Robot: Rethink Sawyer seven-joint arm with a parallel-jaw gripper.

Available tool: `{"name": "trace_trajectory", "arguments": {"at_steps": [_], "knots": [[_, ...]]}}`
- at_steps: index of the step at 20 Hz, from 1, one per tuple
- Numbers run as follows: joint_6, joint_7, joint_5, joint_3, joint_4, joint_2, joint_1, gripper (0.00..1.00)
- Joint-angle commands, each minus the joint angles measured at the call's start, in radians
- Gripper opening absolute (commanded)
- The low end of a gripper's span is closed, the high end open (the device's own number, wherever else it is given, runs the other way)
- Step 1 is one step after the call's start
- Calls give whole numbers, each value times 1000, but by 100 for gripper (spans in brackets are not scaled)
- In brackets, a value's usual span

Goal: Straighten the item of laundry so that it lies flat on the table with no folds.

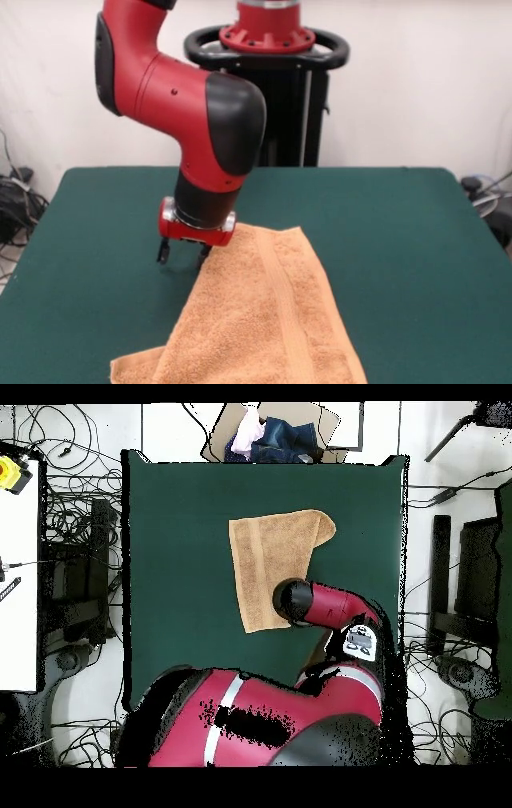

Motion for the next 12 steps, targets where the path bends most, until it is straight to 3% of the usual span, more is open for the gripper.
{"name": "trace_trajectory", "arguments": {"at_steps": [1,8,12], "knots": [[-185,205,50,176,-46,142,-99,100],[-199,213,98,346,56,63,-195,100],[-205,249,133,403,89,37,-206,100]]}}
